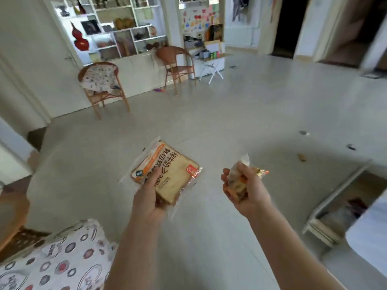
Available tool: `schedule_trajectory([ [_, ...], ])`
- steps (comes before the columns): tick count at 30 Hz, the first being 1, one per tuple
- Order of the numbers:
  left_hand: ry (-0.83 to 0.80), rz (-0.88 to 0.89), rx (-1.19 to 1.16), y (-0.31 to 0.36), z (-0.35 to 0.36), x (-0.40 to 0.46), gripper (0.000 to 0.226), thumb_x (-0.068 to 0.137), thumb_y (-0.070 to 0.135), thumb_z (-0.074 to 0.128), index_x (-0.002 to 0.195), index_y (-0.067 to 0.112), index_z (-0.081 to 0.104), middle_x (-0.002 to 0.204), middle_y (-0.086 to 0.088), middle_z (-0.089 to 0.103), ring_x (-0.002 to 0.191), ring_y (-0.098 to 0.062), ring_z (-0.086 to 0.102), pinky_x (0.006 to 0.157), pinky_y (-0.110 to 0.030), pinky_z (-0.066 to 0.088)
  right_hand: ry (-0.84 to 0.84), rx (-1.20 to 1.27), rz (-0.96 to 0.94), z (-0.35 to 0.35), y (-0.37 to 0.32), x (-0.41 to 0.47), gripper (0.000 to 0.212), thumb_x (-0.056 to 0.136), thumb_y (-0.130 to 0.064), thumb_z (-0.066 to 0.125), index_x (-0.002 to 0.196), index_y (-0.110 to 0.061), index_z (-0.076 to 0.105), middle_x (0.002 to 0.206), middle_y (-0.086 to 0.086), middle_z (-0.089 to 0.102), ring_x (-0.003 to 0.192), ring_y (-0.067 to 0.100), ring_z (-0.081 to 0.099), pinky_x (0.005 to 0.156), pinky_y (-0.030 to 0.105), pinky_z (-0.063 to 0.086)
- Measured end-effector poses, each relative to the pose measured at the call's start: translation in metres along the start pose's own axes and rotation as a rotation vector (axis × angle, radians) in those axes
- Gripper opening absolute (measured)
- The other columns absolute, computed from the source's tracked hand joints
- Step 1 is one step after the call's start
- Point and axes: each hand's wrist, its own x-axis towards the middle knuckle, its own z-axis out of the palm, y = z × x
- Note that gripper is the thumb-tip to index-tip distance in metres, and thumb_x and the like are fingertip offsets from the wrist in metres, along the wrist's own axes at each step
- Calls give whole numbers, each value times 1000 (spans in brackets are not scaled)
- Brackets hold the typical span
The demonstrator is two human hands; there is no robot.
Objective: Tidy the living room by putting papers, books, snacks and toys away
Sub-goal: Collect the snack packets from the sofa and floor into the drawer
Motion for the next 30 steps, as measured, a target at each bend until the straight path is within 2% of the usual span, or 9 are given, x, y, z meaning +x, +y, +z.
schedule_trajectory([
  [3,-103,-86,92,-24,55,54,27,81,19,74,107,15,69,110,-8,73,102,-24,69,93,-49,52,87,27,-78,-17,-32,39,20,95,-29,53,87,-10,55,81,9,62,61,17,60,48,22,39],
  [7,-225,-183,189,-66,134,118,47,71,22,78,116,13,67,111,-10,73,108,-31,67,100,-60,44,208,84,-173,-38,-87,99,18,93,-30,56,89,-13,56,81,9,64,64,18,63,49,23,43],
  [11,-316,-253,270,-106,223,183,59,69,25,78,125,12,64,115,-11,71,111,-32,65,100,-58,44,299,137,-252,-58,-156,166,17,92,-31,59,92,-14,55,75,9,68,61,18,62,57,26,40],
  [14,-350,-270,310,-130,283,224,51,77,24,75,125,12,64,115,-10,71,111,-30,65,99,-54,46,351,144,-303,-73,-206,207,17,93,-32,58,89,-16,57,74,9,68,64,19,61,59,27,37],
  [16,-385,-306,313,-145,318,245,45,78,22,75,121,12,65,114,-10,72,111,-31,65,101,-58,44,388,147,-322,-82,-235,229,21,93,-32,57,80,-17,60,72,10,67,65,19,59,60,27,36],
  [19,-406,-339,354,-164,368,266,38,81,20,74,118,13,66,113,-9,72,108,-29,67,101,-56,46,443,157,-349,-100,-274,255,29,93,-32,56,72,-11,57,65,8,67,60,17,59,58,27,33],
  [21,-428,-360,399,-184,409,282,36,82,20,73,117,13,67,113,-9,72,105,-26,68,96,-49,50,476,192,-392,-118,-306,272,30,93,-33,56,74,-9,57,69,9,67,60,16,61,58,27,32],
  [25,-521,-429,518,-232,488,308,27,82,21,73,109,16,69,103,-7,75,91,-21,71,76,-35,58,606,251,-460,-156,-359,299,21,90,-31,60,81,-12,60,75,9,66,70,18,61,64,28,39],
  [30,-667,-498,715,-306,591,345,19,80,21,74,98,16,68,94,-8,75,81,-22,71,61,-31,55,732,392,-578,-211,-429,349,15,91,-28,61,85,-14,58,77,9,68,72,20,62,65,29,41],
])
